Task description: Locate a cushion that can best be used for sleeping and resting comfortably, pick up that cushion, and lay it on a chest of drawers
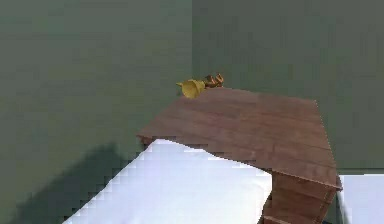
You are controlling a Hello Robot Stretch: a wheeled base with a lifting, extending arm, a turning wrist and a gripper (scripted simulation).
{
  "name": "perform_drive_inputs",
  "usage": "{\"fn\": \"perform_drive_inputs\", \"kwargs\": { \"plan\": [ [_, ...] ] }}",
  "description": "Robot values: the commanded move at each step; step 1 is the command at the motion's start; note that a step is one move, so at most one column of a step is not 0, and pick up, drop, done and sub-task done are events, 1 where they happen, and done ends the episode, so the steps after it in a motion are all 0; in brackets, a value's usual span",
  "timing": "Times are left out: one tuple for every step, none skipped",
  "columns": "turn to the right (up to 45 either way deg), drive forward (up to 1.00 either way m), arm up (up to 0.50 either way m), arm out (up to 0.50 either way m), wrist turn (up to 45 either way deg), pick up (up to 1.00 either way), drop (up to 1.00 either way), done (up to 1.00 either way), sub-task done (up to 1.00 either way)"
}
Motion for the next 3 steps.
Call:
{"fn": "perform_drive_inputs", "kwargs": {
  "plan": [
    [45.0, 0.00, 0.00, 0.00, 0.0, 0.00, 0.00, 0.00, 0.00],
    [45.0, 0.00, 0.00, 0.00, 0.0, 0.00, 0.00, 0.00, 0.00],
    [21.0, 0.00, 0.00, 0.00, 0.0, 0.00, 0.00, 0.00, 0.00]
  ]
}}
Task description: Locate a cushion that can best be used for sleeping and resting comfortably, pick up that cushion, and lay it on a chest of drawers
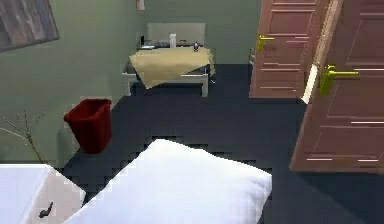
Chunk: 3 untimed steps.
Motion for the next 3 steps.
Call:
{"fn": "perform_drive_inputs", "kwargs": {
  "plan": [
    [0.0, 0.10, 0.00, 0.00, 0.0, 0.00, 0.00, 0.00, 0.00],
    [-39.0, 0.00, 0.00, 0.00, 0.0, 0.00, 0.00, 0.00, 0.00],
    [0.0, 0.10, 0.00, 0.00, 0.0, 0.00, 0.00, 0.00, 0.00]
  ]
}}
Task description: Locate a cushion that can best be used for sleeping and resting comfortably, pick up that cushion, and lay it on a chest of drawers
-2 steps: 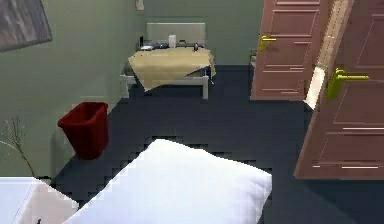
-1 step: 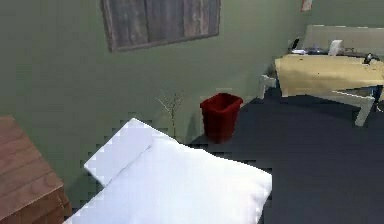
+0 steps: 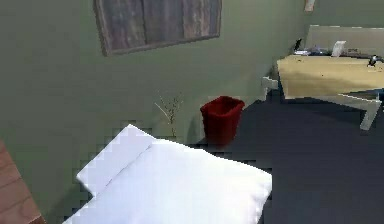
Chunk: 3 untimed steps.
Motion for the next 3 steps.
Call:
{"fn": "perform_drive_inputs", "kwargs": {
  "plan": [
    [-45.0, 0.00, 0.00, 0.00, 0.0, 0.00, 0.00, 0.00, 0.00],
    [-45.0, 0.00, 0.00, 0.00, 0.0, 0.00, 0.00, 0.00, 0.00],
    [-21.0, 0.00, 0.00, 0.00, 0.0, 0.00, 0.00, 0.00, 0.00]
  ]
}}
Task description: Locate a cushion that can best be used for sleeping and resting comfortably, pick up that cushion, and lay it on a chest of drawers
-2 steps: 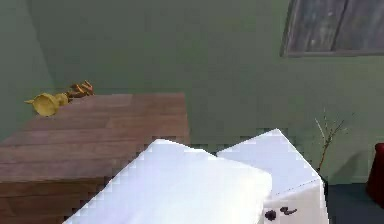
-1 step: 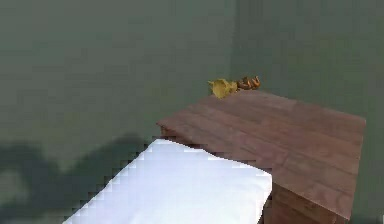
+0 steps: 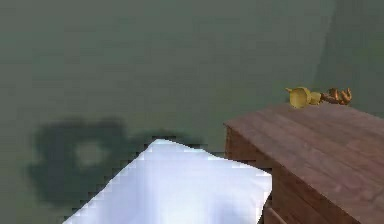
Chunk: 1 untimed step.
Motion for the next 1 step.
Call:
{"fn": "perform_drive_inputs", "kwargs": {
  "plan": [
    [45.0, 0.00, 0.00, 0.00, 0.0, 0.00, 0.00, 0.00, 0.00]
  ]
}}
